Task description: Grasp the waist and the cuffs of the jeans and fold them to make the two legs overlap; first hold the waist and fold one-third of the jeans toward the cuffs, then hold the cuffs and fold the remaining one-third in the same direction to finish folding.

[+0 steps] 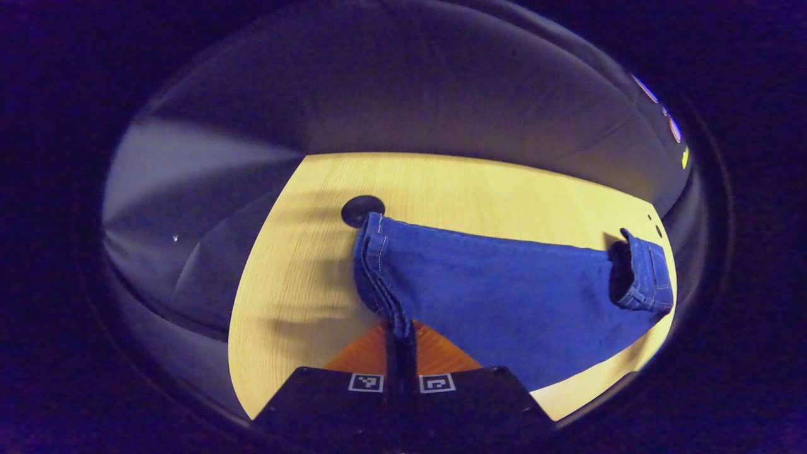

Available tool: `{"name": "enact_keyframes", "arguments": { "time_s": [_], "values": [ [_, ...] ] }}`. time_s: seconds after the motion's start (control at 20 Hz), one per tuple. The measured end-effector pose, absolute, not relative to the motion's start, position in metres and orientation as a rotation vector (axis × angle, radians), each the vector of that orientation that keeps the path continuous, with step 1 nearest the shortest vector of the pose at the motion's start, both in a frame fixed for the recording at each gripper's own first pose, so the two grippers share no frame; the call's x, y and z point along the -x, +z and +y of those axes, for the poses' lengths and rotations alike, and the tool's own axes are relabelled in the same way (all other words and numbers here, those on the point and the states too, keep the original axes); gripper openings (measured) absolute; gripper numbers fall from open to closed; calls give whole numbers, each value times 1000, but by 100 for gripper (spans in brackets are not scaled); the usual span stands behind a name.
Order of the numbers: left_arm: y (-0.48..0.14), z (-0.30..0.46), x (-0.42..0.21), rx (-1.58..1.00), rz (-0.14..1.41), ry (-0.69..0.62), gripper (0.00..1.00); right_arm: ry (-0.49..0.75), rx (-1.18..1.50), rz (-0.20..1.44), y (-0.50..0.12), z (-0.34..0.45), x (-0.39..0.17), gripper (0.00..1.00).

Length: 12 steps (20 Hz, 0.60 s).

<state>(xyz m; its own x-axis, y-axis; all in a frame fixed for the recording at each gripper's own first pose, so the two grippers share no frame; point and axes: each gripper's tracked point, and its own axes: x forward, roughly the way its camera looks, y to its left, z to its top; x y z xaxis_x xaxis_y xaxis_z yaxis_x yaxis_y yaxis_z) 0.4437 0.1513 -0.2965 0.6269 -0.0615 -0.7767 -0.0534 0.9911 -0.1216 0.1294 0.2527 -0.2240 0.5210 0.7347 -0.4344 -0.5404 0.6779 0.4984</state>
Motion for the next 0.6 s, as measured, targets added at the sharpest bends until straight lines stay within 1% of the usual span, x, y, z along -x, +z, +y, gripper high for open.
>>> {"name": "enact_keyframes", "arguments": {
  "time_s": [0.15, 0.25, 0.4, 0.5, 0.6],
  "values": [
    [-212, 99, -450, 230, 746, -141, 6, 774, -326, 663, -219, 247, -131, 82],
    [-152, 45, -455, 297, 652, -250, 6, 759, -337, 650, -213, 234, -134, 82],
    [-76, -46, -455, 274, 544, -403, 6, 736, -349, 623, -203, 216, -138, 82],
    [-52, -113, -470, 240, 508, -487, 6, 720, -341, 610, -199, 199, -139, 82],
    [-73, -202, -467, 250, 519, -571, 6, 707, -327, 600, -201, 181, -137, 82]
  ]
}}
